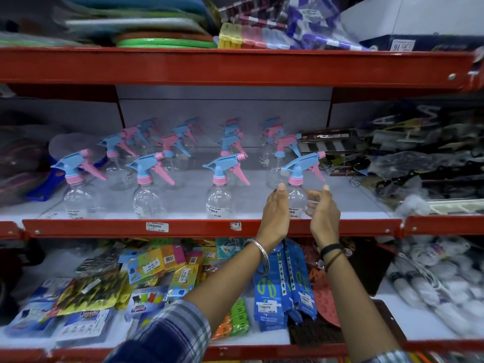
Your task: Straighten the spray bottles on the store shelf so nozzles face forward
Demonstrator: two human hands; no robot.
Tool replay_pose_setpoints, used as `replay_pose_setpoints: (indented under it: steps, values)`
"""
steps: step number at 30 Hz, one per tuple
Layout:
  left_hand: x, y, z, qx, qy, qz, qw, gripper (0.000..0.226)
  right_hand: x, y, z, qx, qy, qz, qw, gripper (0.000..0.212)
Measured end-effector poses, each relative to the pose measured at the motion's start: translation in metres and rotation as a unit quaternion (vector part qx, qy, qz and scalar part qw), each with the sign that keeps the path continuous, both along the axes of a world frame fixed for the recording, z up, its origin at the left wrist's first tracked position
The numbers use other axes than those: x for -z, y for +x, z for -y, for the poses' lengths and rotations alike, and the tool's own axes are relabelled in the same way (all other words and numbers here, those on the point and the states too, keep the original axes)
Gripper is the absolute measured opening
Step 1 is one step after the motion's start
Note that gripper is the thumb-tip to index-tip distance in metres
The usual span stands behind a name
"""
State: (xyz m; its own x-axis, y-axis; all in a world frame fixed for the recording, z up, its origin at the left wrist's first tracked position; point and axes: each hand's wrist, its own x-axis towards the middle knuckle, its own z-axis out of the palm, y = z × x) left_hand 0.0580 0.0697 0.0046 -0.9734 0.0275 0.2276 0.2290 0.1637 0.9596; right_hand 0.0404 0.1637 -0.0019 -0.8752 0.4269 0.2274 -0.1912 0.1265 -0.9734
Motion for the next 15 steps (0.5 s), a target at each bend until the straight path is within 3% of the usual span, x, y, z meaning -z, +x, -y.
replay_pose_setpoints:
  steps: [8,12,15]
  values:
    - [-0.003,-0.002,0.001,-0.002,-0.004,0.003,1.000,0.065,0.003,0.003,0.008,0.017,0.021,0.000,1.000,0.047]
    - [-0.005,0.002,0.005,0.000,-0.021,0.006,1.000,0.064,-0.001,0.013,0.011,0.027,0.041,-0.015,0.999,0.052]
    - [-0.002,0.016,0.009,-0.019,-0.041,-0.045,0.998,0.059,-0.004,0.028,0.016,0.052,0.096,-0.058,0.992,0.053]
